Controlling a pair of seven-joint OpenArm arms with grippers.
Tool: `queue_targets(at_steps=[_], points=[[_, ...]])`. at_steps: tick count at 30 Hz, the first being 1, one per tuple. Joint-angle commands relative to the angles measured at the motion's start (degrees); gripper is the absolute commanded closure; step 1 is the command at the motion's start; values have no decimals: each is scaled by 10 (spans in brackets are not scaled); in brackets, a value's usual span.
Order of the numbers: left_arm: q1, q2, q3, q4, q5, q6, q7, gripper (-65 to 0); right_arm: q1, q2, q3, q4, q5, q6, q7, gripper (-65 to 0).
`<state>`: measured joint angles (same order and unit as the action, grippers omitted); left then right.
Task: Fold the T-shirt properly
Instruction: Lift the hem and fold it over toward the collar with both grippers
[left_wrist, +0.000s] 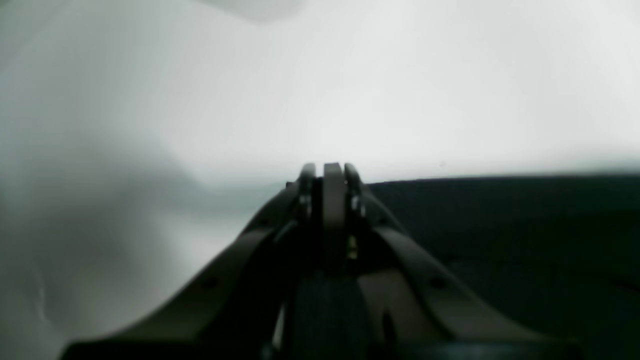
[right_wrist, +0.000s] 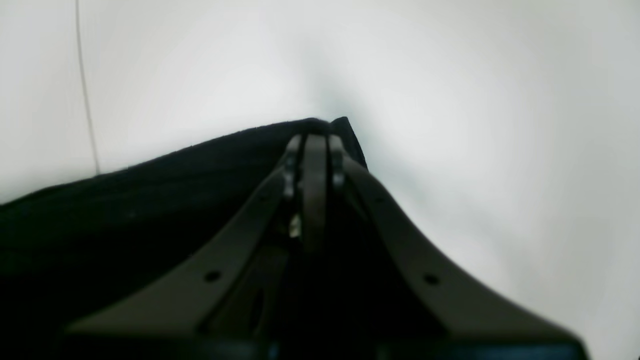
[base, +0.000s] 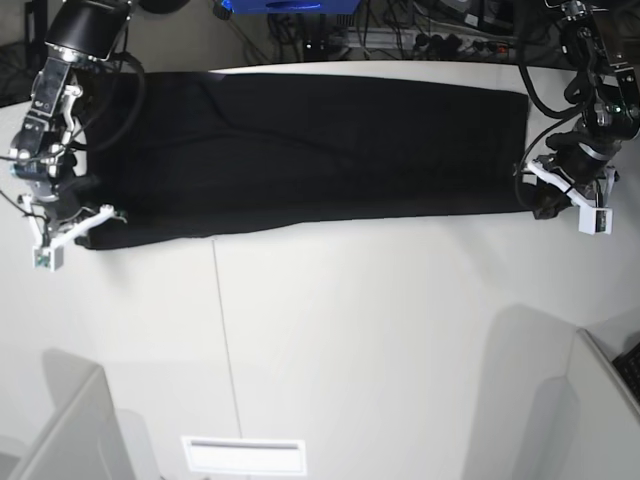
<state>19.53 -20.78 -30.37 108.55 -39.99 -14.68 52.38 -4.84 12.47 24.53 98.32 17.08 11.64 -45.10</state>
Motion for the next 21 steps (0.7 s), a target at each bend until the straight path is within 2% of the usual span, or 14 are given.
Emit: queue_targets(at_steps=[1,6,11,16,21], points=[[-2,-10,-16,11,-1,1,-1,0,2,11,4,18,-2,-1,14,0],[-1,-7,-25,12,-1,-37,16,0,-34,10,4,62,-2,-3,10,0],[13,-9,-25,12,1,-37,17,0,-54,3,5,104,-2,-3,-36,0],[36,-10,-25,25,1,-37,17,0,-57,-18,44,106,-2,1,-40,0],[56,-10,-25,29,1,-37,17,0,-58,-17,53,106,-2,1,-43,0]])
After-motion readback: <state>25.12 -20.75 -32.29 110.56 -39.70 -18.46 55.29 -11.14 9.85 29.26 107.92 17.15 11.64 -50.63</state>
